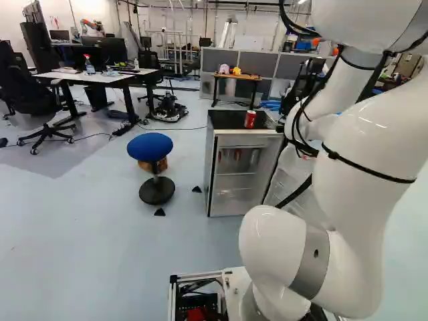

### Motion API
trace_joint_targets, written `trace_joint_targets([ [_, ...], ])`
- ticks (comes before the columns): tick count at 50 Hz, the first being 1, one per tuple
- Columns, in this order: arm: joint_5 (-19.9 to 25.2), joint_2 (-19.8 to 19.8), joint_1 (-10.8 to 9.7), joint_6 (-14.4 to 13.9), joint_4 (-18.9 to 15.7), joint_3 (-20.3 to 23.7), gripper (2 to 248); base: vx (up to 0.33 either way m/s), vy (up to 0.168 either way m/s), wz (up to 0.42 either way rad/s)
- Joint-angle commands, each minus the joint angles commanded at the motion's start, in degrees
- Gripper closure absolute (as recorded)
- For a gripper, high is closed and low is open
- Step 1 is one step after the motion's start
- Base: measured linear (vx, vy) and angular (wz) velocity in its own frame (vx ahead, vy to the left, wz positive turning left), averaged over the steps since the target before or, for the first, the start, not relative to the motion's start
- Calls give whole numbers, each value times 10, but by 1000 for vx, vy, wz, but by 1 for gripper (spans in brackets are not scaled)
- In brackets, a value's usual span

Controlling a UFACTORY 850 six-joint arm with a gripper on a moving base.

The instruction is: Grab a drink from the fridge

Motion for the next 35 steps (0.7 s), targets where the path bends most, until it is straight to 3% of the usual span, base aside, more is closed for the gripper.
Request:
trace_joint_targets([
  [35, -110, -12, -47, 0, 83, -62, 3, 0, 0, 0],
])
